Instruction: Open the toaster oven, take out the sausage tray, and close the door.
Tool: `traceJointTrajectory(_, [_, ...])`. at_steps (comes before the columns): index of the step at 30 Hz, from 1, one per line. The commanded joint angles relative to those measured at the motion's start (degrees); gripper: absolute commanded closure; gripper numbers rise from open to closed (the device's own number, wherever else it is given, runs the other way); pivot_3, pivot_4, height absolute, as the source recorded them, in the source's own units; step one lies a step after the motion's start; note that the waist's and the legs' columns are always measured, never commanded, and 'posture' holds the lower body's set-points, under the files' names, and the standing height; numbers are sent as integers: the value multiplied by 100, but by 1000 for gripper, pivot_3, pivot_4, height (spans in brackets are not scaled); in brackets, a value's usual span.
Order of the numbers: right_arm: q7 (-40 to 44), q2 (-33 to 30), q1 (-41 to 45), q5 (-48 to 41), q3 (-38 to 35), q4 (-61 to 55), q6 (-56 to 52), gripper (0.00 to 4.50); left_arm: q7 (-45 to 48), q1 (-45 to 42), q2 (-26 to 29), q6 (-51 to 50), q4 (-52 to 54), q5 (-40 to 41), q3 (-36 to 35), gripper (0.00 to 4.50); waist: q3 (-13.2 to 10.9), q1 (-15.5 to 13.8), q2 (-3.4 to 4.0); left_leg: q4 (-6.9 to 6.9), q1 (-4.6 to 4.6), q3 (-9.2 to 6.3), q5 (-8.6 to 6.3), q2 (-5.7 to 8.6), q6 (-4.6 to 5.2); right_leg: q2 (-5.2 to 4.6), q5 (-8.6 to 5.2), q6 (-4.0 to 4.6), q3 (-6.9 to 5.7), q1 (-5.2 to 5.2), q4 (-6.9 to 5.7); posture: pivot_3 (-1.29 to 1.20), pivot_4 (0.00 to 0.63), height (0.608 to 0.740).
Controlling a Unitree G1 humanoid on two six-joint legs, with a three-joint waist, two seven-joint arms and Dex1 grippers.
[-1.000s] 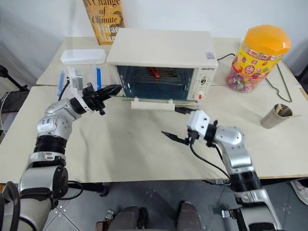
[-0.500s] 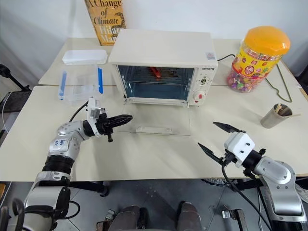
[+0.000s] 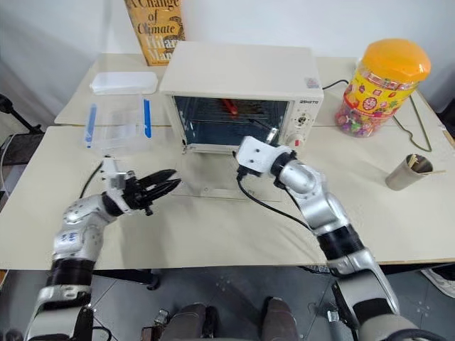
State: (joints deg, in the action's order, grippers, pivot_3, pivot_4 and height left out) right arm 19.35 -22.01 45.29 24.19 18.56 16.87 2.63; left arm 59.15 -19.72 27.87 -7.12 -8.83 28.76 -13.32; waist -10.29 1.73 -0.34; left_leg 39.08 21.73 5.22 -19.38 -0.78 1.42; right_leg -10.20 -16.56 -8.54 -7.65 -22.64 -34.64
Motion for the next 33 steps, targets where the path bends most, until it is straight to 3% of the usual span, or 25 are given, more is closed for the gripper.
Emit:
traceJointTrajectory(1, [-1021,195,685,810,312,959,214,0,-370,487,276,-401,1018,384,-485,1713,0,52,0,0,-2,-1,0,-1,0,0,0,0,0,-1,0,0,150,740])
traceJointTrajectory(6, [-1853,525,1418,1288,529,2181,151,0,-774,857,375,-660,1486,651,-913,165,0,108,1,1,-2,-3,2,-5,-3,0,0,1,3,-1,-3,0,150,740])
traceJointTrajectory(7, [-1928,559,1493,1322,554,2332,172,0,-804,890,375,-701,1533,701,-946,28,0,121,1,1,-3,-4,2,-6,-3,1,0,1,3,-1,-5,0,150,740])
traceJointTrajectory(10, [-2047,730,1760,1313,618,2850,280,0,-841,1017,352,-838,1698,876,-997,28,0,146,1,-1,-3,-7,2,-7,-3,0,0,1,3,0,-8,0,150,740])
traceJointTrajectory(13, [-2182,979,2043,1379,742,3468,424,575,-876,1140,305,-845,1879,939,-965,0,0,200,2,-7,-4,-4,1,-3,-2,1,0,0,3,-1,-4,0,150,740])
traceJointTrajectory(24, [-2455,992,2372,1425,827,4122,680,4356,-834,425,317,-1094,1367,1068,-761,0,-1,224,2,-9,-6,-4,2,-7,-5,10,-1,1,6,0,-7,0,150,740])
traceJointTrajectory(33, [-2372,806,2410,1462,776,3845,868,4459,-519,-1063,215,-995,10,716,-139,0,0,281,1,-18,-4,0,3,-7,-8,17,-1,1,1,1,-6,0,150,740])
